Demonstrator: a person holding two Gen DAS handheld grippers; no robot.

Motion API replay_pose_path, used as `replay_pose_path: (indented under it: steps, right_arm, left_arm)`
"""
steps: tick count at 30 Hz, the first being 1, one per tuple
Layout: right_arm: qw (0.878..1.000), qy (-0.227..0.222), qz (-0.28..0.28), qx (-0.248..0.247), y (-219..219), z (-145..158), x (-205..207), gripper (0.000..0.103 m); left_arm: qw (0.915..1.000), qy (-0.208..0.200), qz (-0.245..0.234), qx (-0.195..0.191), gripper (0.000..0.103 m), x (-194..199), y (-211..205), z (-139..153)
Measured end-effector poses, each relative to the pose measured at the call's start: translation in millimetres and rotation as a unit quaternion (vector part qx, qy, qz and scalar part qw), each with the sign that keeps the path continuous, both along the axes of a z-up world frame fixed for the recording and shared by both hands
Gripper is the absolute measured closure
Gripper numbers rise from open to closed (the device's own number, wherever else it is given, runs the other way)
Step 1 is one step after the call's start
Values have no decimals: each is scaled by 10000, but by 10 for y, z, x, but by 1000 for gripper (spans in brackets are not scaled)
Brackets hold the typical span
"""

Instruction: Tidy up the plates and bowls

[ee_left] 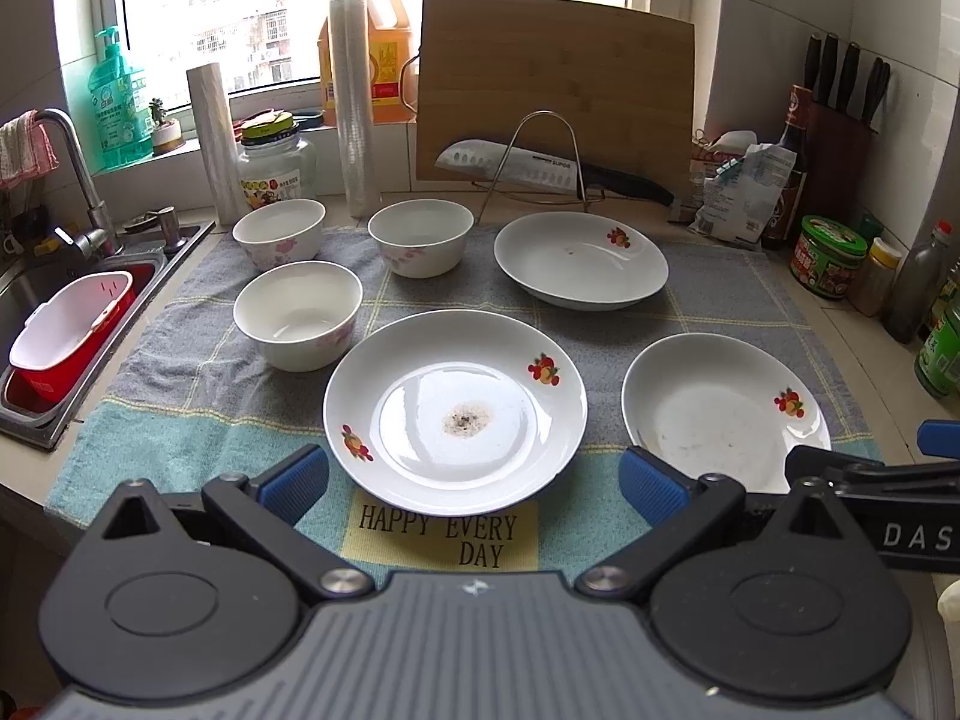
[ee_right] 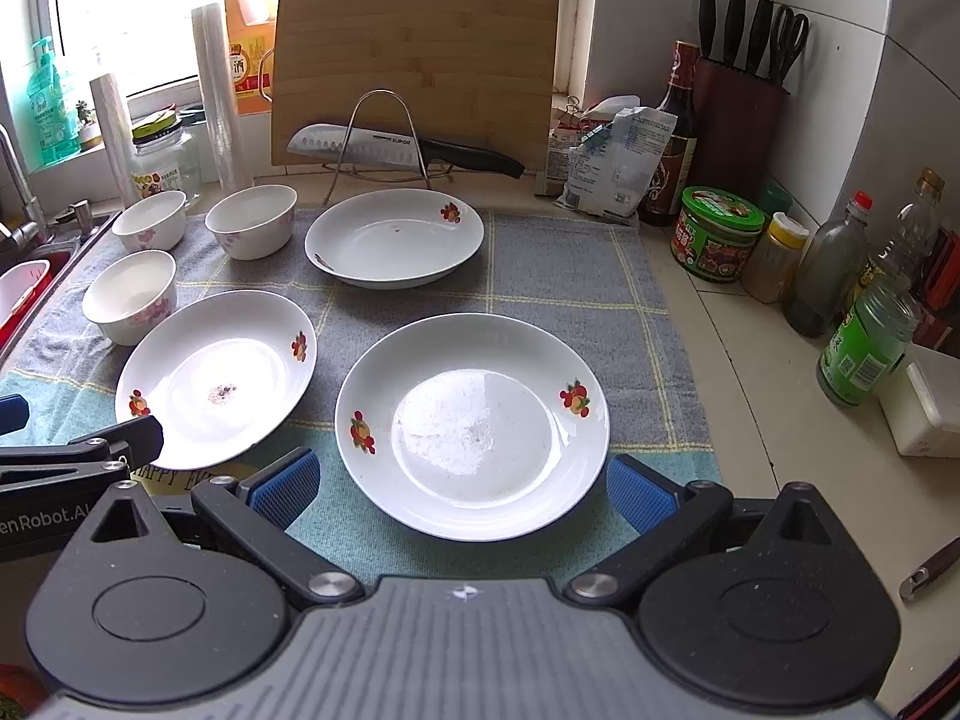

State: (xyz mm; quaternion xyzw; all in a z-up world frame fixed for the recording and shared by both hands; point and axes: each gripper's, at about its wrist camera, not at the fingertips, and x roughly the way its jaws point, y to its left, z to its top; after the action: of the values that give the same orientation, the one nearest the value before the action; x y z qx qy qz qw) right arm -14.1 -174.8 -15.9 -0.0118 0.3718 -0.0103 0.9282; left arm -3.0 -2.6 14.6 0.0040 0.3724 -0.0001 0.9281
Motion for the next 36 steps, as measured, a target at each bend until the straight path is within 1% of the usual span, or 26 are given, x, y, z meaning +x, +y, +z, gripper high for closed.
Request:
replay_pose_path:
  steps: [8,19,23,30,36]
  right_arm:
    - [10000,-23,14,-33,-2,0,10,0]
    - [9997,-130,170,-155,-23,-38,-13,0]
    - [9993,-240,216,-161,-55,-52,-29,0]
    - [9993,-190,219,-249,-88,-152,-4,0]
    - [9995,-193,166,-171,-149,-212,18,0]
  left_arm:
    - [10000,-46,-74,-22,1,11,-2,-17]
    - [9990,-206,-396,-51,1,26,-24,-90]
    - [9980,-258,-576,-37,1,26,-50,-137]
    - [9972,-101,-742,-65,1,75,-99,-274]
    - [9951,-40,-989,-22,1,115,-169,-358]
